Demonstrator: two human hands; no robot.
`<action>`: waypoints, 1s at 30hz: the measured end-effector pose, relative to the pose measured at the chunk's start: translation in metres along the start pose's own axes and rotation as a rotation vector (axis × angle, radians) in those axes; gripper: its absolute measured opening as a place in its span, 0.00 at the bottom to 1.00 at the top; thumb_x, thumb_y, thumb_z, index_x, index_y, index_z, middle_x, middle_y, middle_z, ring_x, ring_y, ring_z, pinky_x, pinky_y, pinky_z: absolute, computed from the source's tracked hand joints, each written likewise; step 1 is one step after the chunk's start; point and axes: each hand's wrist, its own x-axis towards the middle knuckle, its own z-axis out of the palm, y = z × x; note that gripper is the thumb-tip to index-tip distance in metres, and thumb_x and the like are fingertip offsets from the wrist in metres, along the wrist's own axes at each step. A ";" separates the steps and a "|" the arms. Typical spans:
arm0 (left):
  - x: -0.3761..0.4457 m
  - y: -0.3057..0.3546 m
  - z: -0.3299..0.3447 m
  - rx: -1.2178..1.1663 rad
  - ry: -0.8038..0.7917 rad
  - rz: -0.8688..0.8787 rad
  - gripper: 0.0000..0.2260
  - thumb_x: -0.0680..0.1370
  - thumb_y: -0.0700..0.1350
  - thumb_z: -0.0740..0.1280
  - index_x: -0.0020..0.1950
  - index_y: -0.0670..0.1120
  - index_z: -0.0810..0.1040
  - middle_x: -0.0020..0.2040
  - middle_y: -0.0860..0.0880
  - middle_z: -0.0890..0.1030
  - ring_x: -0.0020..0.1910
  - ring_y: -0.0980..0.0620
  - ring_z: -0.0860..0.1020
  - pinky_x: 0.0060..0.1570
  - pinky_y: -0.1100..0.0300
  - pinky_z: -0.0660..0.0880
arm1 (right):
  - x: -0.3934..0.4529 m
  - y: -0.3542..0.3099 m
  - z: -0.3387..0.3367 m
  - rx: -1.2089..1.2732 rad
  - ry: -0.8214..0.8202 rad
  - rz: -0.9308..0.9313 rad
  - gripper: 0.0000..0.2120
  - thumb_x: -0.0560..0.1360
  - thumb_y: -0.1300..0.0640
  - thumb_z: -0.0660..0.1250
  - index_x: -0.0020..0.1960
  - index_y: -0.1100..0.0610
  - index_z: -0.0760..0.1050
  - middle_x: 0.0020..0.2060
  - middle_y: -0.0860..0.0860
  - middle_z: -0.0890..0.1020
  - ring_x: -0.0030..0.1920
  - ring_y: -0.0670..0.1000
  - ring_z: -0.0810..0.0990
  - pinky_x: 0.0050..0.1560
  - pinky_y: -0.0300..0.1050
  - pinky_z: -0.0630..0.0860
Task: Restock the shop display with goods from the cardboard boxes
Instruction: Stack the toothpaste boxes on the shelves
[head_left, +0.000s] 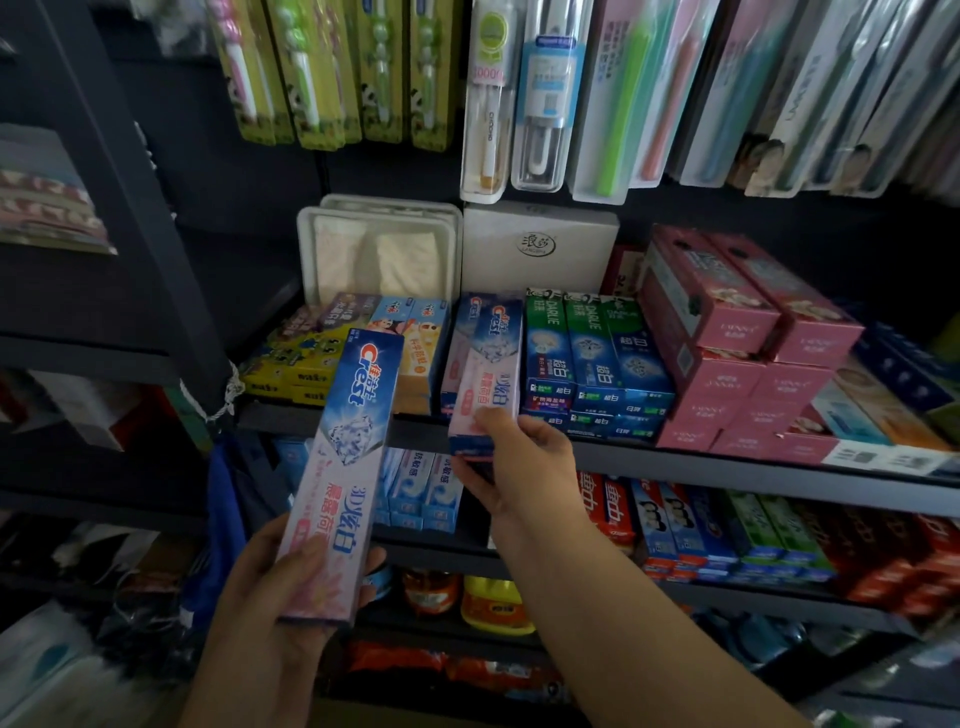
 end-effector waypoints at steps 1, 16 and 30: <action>-0.001 0.000 0.002 -0.028 -0.006 0.000 0.20 0.65 0.44 0.73 0.55 0.43 0.76 0.51 0.39 0.81 0.35 0.44 0.84 0.28 0.58 0.80 | -0.001 0.000 0.000 0.035 -0.019 0.034 0.22 0.72 0.61 0.73 0.63 0.58 0.69 0.53 0.58 0.80 0.44 0.54 0.83 0.36 0.44 0.83; -0.007 0.002 0.008 -0.006 -0.011 0.008 0.09 0.78 0.37 0.59 0.52 0.45 0.77 0.40 0.46 0.85 0.33 0.46 0.84 0.26 0.60 0.79 | -0.012 0.002 -0.027 -0.940 0.113 -0.775 0.17 0.73 0.52 0.70 0.57 0.47 0.66 0.53 0.47 0.67 0.44 0.46 0.74 0.47 0.49 0.78; -0.006 -0.001 0.005 -0.012 -0.006 0.006 0.09 0.76 0.38 0.61 0.54 0.44 0.77 0.42 0.44 0.85 0.33 0.45 0.84 0.27 0.59 0.79 | 0.004 0.013 -0.016 -0.233 0.027 -0.289 0.13 0.73 0.55 0.73 0.52 0.51 0.72 0.45 0.53 0.82 0.38 0.48 0.85 0.42 0.47 0.83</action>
